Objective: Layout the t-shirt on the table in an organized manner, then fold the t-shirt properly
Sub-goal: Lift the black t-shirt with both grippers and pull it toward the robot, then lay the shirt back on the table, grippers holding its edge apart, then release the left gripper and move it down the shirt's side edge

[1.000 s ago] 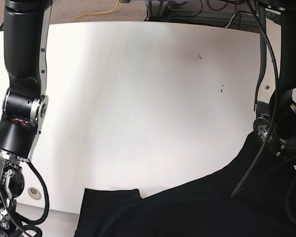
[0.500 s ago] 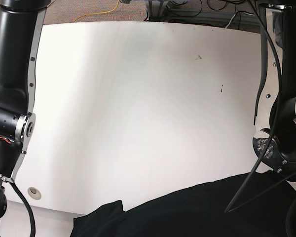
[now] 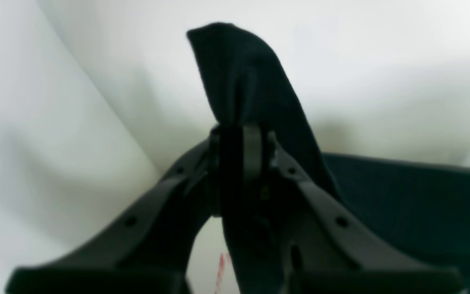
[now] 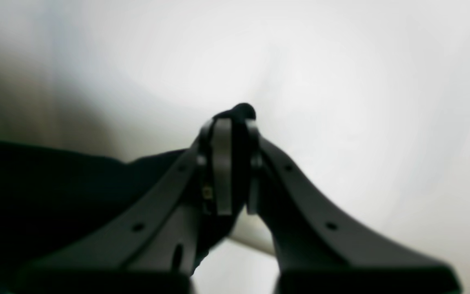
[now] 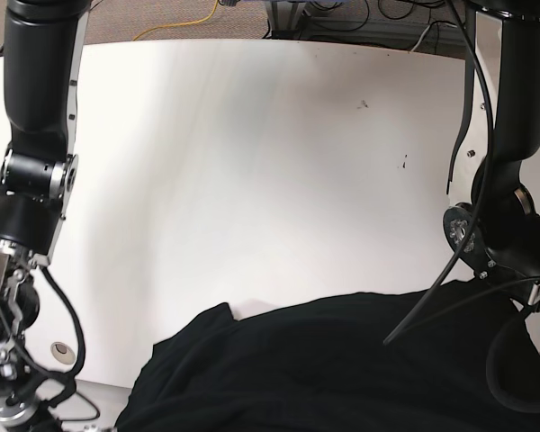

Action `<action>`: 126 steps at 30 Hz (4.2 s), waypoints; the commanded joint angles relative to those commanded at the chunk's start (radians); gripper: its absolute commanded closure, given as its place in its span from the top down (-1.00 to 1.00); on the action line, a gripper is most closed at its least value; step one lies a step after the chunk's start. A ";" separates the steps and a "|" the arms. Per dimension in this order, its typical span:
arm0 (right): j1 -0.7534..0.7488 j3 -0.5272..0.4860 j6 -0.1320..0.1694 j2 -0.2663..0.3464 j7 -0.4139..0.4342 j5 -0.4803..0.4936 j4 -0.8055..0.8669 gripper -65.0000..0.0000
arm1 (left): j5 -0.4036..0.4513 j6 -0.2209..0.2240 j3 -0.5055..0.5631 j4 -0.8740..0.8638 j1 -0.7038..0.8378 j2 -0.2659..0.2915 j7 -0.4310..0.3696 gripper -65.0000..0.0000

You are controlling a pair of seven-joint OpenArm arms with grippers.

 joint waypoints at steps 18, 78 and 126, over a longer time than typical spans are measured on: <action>-0.740 0.256 0.003 -0.066 -0.002 0.000 0.256 -1.00 | 0.000 -0.087 -0.060 0.173 0.516 -0.046 0.088 -0.86; -1.373 0.272 -0.005 -0.307 -0.058 -0.008 0.408 -0.08 | 0.000 -0.087 -0.301 0.255 1.456 -0.048 0.088 -0.68; -1.405 0.269 -0.003 -0.410 -0.029 -0.005 0.282 -0.62 | 0.002 -0.087 -0.196 0.061 1.272 -0.147 -0.066 0.32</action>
